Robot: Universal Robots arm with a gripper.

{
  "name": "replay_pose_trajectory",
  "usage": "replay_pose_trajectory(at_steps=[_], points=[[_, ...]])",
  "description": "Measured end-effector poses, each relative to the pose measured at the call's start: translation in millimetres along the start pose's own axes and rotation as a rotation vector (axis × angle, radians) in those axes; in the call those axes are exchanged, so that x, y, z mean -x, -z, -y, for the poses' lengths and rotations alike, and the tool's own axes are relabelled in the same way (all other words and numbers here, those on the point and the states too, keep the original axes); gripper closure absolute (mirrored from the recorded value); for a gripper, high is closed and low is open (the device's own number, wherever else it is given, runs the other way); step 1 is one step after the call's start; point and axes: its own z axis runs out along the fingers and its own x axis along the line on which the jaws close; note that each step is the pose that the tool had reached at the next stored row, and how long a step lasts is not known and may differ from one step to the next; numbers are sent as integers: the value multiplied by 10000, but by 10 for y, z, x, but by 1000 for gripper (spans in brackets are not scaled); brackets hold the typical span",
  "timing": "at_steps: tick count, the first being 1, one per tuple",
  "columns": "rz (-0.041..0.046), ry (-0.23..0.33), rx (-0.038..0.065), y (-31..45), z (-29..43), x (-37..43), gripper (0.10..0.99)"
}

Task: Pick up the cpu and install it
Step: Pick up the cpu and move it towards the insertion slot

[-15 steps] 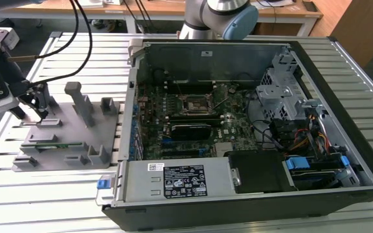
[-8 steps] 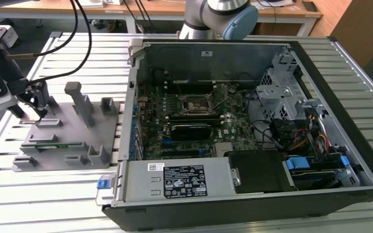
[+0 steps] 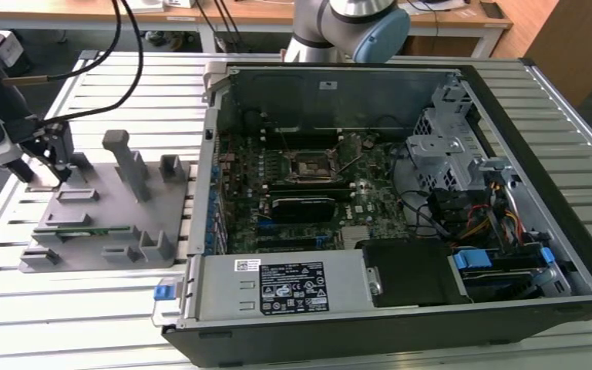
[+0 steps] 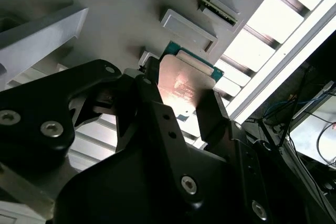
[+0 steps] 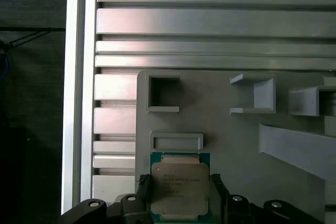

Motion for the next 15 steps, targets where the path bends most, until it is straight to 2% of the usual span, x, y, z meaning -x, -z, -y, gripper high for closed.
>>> replay_pose_trajectory(at_steps=[3, 15], points=[[6, 1, 1, 71, -3, 0, 557], [70, 3, 1, 536, -24, 0, 557]])
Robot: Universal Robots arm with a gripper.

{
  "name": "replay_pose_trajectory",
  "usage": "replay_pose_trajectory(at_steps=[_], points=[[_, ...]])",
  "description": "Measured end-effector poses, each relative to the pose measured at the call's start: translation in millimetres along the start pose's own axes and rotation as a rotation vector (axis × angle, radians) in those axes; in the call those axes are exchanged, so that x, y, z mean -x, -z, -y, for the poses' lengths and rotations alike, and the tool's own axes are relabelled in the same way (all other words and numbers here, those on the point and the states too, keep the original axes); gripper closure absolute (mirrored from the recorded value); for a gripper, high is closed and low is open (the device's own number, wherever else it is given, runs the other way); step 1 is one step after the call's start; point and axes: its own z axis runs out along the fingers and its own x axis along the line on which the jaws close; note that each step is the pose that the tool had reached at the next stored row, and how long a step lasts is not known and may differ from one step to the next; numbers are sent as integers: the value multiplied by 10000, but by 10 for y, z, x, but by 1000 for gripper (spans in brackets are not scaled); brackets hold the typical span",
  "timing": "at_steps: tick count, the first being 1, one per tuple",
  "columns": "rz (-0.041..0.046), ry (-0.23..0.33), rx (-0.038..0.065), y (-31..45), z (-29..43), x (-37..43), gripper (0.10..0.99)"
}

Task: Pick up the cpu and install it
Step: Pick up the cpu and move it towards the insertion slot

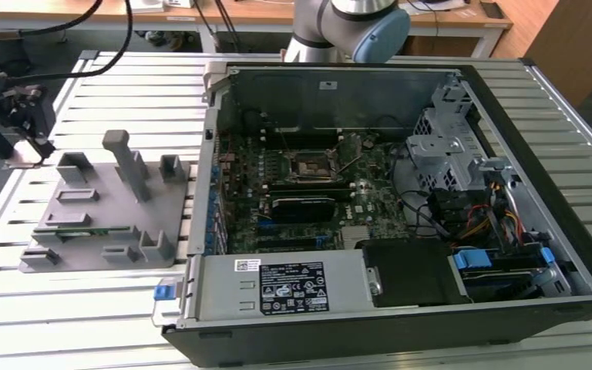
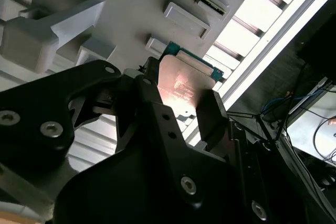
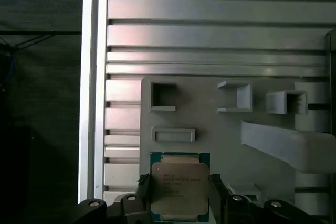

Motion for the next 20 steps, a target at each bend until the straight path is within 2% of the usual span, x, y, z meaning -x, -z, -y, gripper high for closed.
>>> replay_pose_trajectory(at_steps=[12, 20], points=[[76, 2, 0, 455, -20, 3, 557], [160, 5, 1, 741, -33, 5, 557]])
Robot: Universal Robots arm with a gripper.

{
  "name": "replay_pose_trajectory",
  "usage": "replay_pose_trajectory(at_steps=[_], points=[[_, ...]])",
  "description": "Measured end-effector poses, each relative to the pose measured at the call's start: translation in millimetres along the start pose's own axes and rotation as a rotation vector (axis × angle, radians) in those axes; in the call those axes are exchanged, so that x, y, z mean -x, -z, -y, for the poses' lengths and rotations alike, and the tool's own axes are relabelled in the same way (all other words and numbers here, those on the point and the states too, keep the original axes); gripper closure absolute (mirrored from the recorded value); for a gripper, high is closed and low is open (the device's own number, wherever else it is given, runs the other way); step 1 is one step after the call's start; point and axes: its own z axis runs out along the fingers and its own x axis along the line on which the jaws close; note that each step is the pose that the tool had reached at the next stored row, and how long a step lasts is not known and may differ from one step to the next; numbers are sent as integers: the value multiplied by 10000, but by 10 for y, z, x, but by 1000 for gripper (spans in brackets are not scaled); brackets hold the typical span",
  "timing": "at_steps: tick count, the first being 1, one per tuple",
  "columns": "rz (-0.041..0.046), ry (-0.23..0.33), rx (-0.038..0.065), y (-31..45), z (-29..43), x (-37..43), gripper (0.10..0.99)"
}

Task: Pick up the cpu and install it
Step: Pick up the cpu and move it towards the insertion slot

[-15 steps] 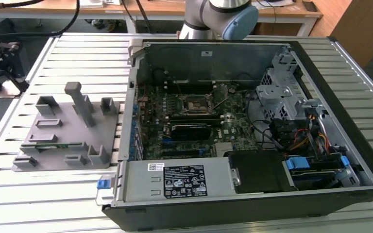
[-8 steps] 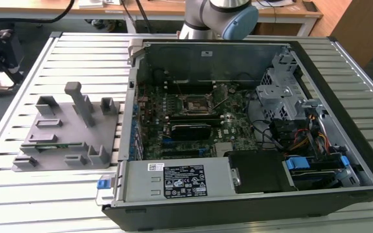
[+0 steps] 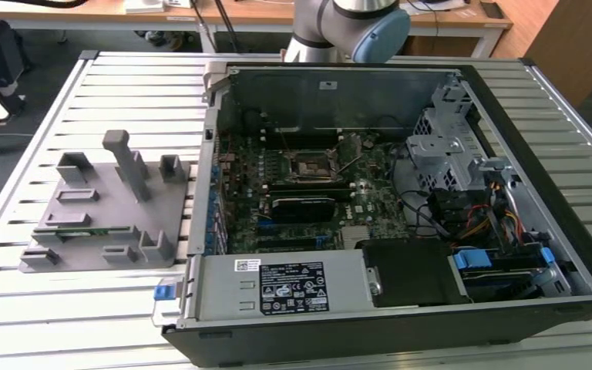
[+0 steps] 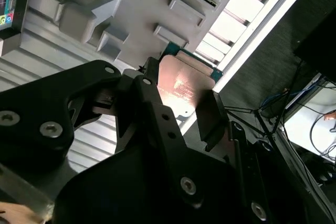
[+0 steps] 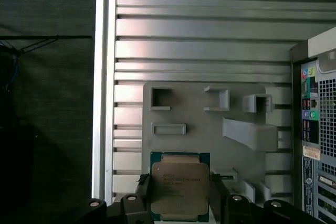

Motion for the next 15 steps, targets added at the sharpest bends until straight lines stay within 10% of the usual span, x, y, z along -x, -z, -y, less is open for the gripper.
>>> replay_pose_trajectory(at_steps=[6, 15], points=[[68, 3, -1, 189, -8, 4, 557], [92, 4, -5, 190, -9, 104, 557]])
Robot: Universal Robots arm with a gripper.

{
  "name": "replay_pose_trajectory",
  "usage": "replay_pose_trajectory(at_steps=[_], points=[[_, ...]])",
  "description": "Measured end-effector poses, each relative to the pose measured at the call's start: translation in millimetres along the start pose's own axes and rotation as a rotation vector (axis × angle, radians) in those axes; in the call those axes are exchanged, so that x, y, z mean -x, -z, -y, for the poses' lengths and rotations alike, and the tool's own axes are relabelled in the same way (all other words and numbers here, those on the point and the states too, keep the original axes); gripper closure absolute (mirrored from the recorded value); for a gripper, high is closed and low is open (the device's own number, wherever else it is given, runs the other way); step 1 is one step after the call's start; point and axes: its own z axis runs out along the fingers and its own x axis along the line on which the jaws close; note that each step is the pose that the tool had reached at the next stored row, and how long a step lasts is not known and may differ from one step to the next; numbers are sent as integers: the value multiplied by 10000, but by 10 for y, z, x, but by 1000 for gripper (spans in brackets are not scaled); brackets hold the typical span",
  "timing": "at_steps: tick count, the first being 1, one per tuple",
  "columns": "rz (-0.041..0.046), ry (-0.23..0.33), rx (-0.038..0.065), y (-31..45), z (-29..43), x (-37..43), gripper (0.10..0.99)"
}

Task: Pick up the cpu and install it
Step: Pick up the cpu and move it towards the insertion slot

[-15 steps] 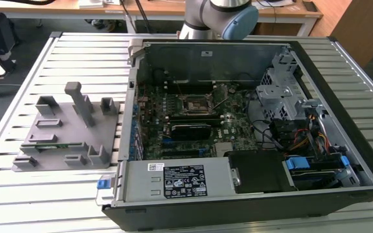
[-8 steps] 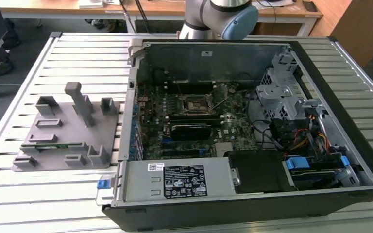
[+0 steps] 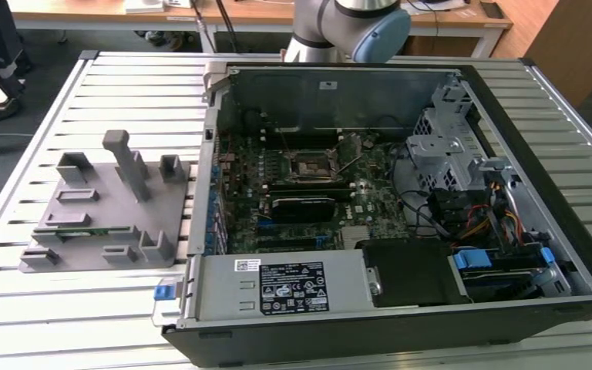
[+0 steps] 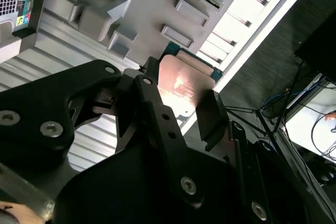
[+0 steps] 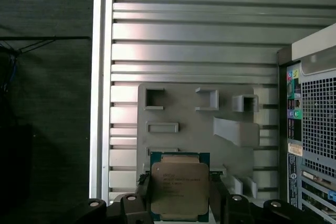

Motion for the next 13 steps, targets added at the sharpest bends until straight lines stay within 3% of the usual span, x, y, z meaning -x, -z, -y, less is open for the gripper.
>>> replay_pose_trajectory(at_steps=[6, 13], points=[[1, 0, 1, -8, -1, 183, 557], [0, 1, 0, -10, -1, 265, 557]])
